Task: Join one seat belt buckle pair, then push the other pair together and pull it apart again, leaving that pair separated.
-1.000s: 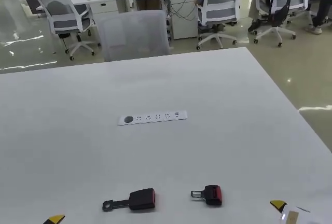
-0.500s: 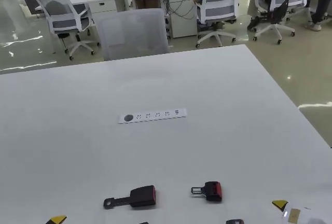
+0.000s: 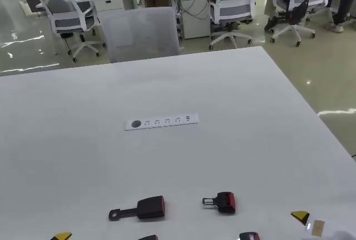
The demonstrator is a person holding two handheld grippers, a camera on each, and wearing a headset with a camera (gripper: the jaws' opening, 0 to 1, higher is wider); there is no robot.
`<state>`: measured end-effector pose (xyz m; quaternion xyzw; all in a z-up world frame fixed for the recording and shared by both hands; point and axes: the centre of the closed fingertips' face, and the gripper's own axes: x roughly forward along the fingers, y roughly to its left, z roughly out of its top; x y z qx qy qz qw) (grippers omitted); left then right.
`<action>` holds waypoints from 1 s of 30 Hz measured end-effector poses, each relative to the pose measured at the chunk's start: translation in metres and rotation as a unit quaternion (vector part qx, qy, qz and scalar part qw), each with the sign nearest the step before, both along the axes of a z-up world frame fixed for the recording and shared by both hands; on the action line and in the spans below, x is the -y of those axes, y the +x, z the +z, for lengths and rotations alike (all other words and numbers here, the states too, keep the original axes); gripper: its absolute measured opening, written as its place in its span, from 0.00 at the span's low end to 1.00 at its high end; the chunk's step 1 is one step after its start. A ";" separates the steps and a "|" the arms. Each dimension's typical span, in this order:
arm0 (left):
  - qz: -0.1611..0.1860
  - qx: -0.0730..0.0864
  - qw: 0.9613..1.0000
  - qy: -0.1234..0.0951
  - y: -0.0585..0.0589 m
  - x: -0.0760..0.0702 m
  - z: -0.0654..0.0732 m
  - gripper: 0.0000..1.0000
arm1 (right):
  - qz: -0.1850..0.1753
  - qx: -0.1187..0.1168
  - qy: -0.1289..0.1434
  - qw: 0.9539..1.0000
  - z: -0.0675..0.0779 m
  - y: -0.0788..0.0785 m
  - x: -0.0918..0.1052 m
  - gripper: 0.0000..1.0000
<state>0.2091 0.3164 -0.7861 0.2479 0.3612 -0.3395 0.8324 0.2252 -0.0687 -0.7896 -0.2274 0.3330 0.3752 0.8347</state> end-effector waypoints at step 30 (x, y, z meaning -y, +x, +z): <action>-0.013 -0.026 0.999 0.028 -0.008 -0.007 -0.015 0.80 | 0.011 0.002 -0.002 1.000 -0.001 0.004 -0.015 0.81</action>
